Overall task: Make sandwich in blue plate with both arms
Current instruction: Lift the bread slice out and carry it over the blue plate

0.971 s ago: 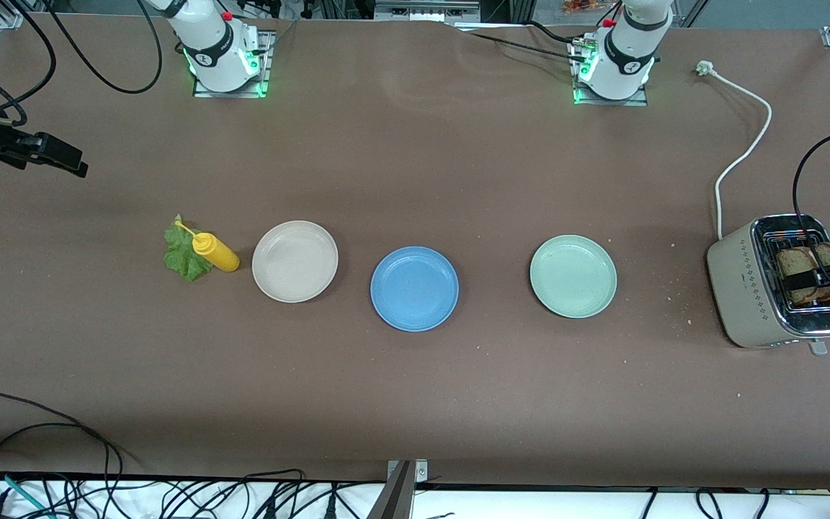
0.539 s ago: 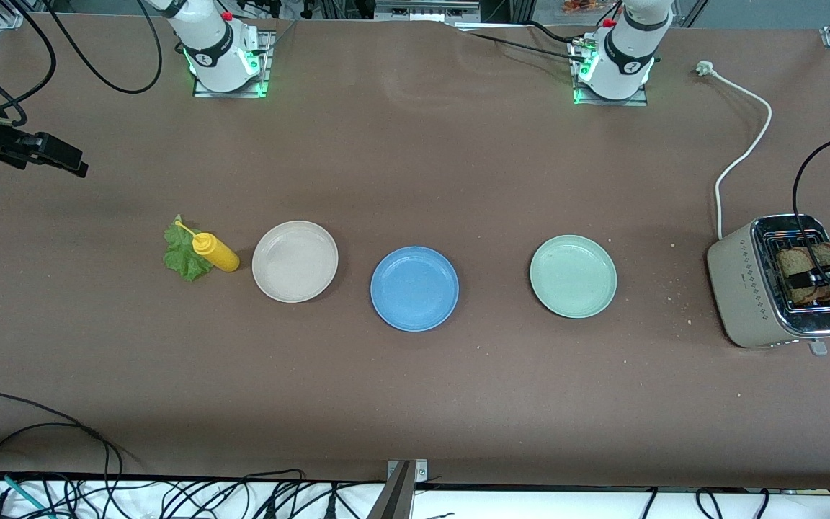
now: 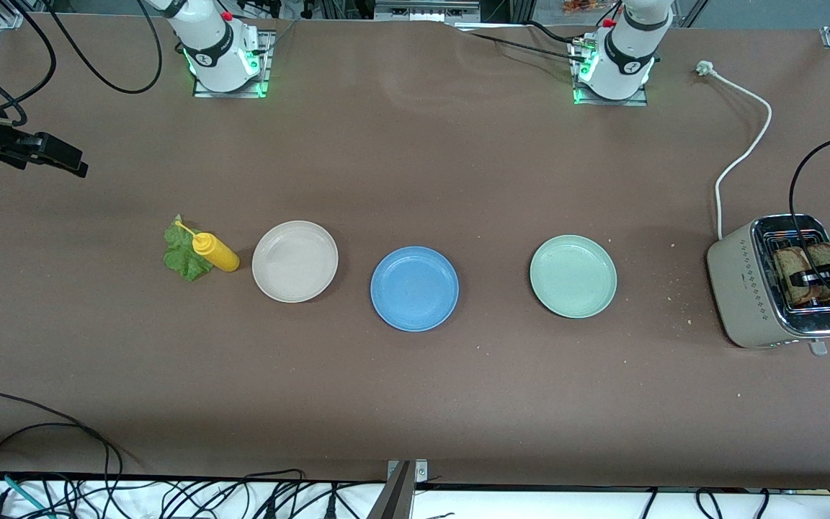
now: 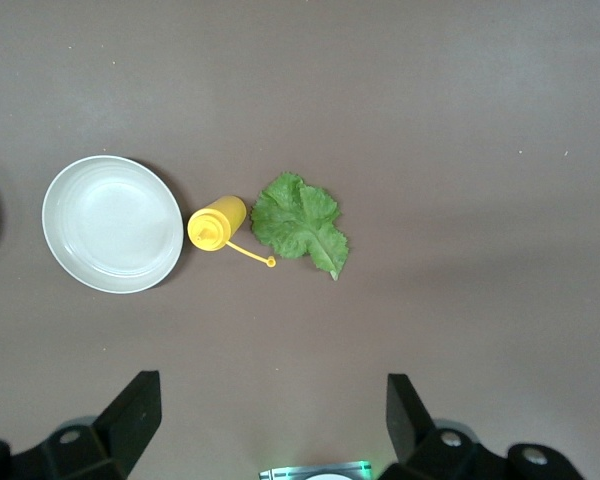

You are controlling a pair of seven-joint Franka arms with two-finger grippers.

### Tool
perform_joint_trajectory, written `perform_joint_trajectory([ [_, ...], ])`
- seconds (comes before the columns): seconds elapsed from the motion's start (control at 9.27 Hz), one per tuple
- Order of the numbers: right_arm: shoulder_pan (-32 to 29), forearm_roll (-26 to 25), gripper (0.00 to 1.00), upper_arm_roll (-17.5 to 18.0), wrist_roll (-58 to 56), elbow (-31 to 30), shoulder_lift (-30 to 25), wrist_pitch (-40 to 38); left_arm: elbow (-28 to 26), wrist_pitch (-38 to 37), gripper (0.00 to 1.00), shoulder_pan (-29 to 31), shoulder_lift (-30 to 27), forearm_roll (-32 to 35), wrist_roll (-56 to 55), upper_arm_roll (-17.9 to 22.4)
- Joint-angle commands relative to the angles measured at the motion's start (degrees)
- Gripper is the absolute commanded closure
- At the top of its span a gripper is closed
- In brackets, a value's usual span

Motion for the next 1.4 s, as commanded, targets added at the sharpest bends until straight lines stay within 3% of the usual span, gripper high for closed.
perform_joint_trajectory([
  [0.0,-0.3,0.98,0.0,0.12,0.13,-0.55,-0.61,-0.17,2.9,-4.25,1.0,-0.32,-2.49,1.7,0.17,-0.84],
  [0.65,-0.3,0.98,0.0,0.2,0.39,-0.55,-0.7,-0.35,14.34,-22.1,1.0,-0.32,-7.33,0.56,-1.57,-11.81],
  [0.97,-0.21,0.98,0.0,0.29,0.48,-0.55,-0.7,-0.35,14.17,-22.12,1.0,-2.33,-6.64,-5.74,-23.39,-19.9],
  [1.08,-0.21,0.98,0.0,0.2,0.39,-0.55,-0.7,-0.35,14.08,-21.77,1.0,-5.21,-5.59,-11.08,-30.17,-19.83],
  [1.29,-0.21,1.07,0.0,0.12,0.39,-0.55,-0.7,-0.52,13.82,-16.97,1.0,-11.8,-2.26,-15.07,-40.65,-19.83],
])
